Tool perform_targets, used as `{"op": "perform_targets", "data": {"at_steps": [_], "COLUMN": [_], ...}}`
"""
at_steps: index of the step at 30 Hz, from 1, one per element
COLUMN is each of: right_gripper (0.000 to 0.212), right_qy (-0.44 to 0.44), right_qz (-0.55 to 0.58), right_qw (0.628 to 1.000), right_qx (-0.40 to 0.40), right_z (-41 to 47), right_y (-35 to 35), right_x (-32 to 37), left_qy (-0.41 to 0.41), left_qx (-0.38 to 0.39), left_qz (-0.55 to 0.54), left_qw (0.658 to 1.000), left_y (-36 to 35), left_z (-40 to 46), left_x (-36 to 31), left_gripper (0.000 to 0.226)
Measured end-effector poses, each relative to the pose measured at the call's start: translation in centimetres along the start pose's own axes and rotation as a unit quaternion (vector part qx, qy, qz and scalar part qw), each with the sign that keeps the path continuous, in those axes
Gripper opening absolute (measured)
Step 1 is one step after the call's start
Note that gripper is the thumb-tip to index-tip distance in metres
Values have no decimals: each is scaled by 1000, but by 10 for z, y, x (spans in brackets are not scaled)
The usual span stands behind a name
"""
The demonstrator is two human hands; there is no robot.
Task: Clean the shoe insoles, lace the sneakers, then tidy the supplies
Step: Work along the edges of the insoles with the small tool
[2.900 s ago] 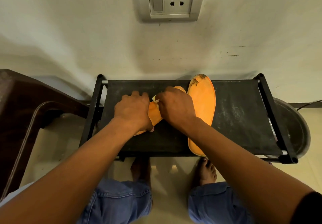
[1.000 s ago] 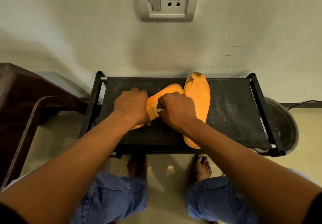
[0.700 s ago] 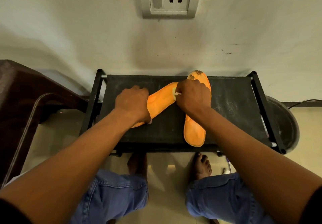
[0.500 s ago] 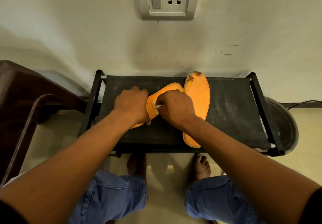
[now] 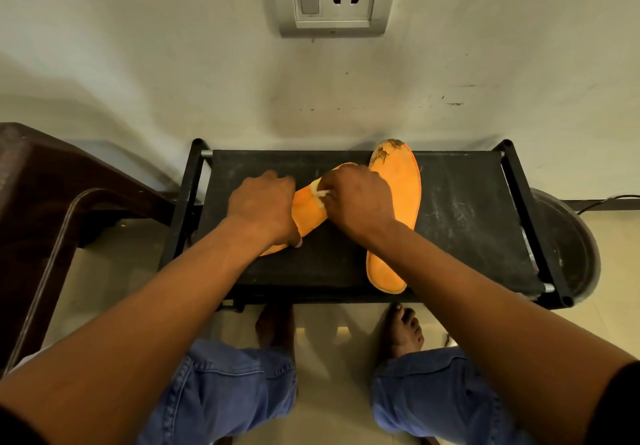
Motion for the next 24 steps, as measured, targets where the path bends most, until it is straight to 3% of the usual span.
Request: {"op": "perform_targets", "data": {"at_steps": [5,10,13,20,24], "right_gripper": [14,14,21,13,16], "right_qy": [79,-16,-47,61,52], "right_qz": [-19,-39,-28,36,1], "right_qw": [994,999,997,994,997], "right_qx": [73,-29,-48,88,50], "right_z": [-12,4,10,-3,0], "right_y": [-19,-3,1,-21,-16], "right_x": [34,6,-5,33,30], "left_qy": [3,3,3,10,7], "left_qx": [-5,-5,-5,-9,24], "left_qz": [-10,8,14,-10,-11], "left_qw": [1000,1000,1000,1000,1000], "left_y": [-1,-1,-1,-1,0], "left_z": [1,0,0,1,1], "left_x": [1,2,2,2,5], "left_gripper": [77,84,86,75,85]}}
Point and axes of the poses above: each hand's wrist, its own z-axis towards the middle knuckle, its own y-axis out of the back of the hand, x = y × z, the point moved 3 cm from there along z, towards the middle knuckle, and after that the axes turned 7 degrees about z, right-handed, at the moved point
